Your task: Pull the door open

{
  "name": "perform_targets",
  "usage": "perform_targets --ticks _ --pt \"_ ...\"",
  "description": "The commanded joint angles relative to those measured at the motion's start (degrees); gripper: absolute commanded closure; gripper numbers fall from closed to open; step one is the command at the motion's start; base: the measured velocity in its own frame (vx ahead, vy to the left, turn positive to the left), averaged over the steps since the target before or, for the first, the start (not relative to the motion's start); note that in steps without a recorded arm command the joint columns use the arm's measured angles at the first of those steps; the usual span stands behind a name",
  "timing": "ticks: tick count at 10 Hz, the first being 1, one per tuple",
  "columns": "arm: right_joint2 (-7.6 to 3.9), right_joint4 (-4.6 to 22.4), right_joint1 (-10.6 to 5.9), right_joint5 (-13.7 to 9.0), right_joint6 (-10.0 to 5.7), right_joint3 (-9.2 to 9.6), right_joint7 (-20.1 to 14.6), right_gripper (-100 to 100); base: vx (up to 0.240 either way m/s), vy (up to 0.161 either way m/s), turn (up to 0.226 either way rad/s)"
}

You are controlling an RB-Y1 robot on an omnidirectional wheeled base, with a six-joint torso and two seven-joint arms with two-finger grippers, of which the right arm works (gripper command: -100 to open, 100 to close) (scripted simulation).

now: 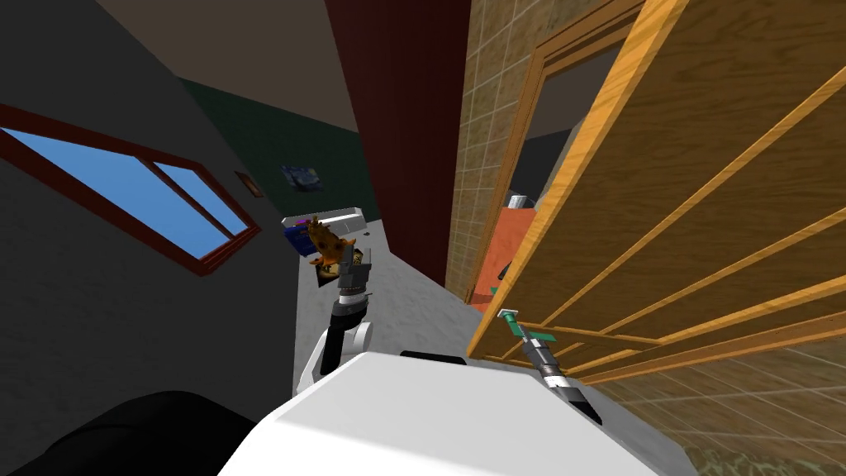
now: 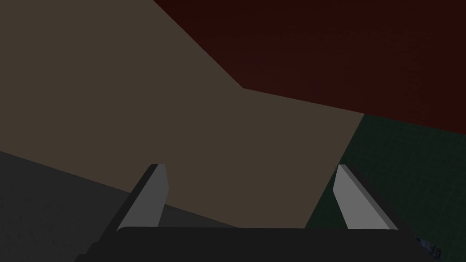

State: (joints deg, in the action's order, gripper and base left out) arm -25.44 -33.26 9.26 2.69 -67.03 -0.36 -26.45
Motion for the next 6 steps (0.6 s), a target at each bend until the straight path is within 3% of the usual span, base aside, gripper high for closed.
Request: perform_targets --ticks 1,3,4,6 --pt "1.01 2.07 -1.27 0.46 -1.32 0.67 0.46 100 0.012 -0.014 -0.018" --pt "2.2 0.44 -1.65 0.67 0.7 0.57 1.42 100 -0.019 -0.008 0.137" --pt "2.2 0.44 -1.65 0.67 0.7 0.57 1.42 100 -0.029 -0.005 0.088" --pt "3.57 -1.4 -2.09 0.91 3.02 0.46 2.52 100 -0.047 -0.02 0.205"
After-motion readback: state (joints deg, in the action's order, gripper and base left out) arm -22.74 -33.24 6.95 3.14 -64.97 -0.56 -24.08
